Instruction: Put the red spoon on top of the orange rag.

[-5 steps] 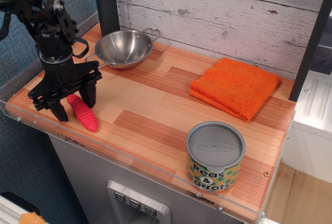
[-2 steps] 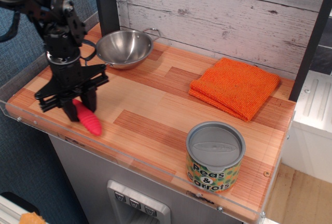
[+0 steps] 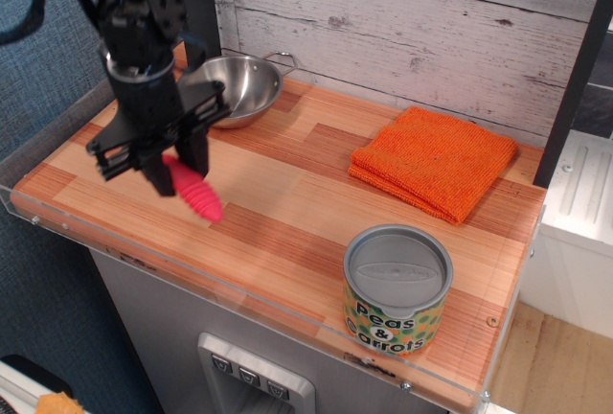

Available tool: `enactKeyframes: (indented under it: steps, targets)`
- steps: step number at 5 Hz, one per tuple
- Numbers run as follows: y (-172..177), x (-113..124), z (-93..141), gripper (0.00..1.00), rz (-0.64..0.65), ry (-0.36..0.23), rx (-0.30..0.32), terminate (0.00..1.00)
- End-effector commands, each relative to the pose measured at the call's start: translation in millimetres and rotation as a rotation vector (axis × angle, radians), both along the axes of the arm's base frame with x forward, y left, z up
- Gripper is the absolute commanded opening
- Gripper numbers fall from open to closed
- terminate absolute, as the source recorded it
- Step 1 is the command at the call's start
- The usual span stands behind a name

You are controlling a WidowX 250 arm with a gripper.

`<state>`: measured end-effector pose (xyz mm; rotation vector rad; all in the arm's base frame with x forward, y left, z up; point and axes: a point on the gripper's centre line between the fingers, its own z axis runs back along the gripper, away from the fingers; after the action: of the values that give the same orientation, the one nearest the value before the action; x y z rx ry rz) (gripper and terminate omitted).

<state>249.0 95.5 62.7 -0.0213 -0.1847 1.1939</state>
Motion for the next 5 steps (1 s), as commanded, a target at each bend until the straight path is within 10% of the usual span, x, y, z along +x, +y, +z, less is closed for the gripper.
enactKeyframes:
  steps: [1, 5]
  targets:
    - [-53, 6, 47, 0.00, 0.093, -0.165, -0.091, 0.00]
    - [-115, 116, 27, 0.00, 0.099, -0.247, -0.305, 0.00]
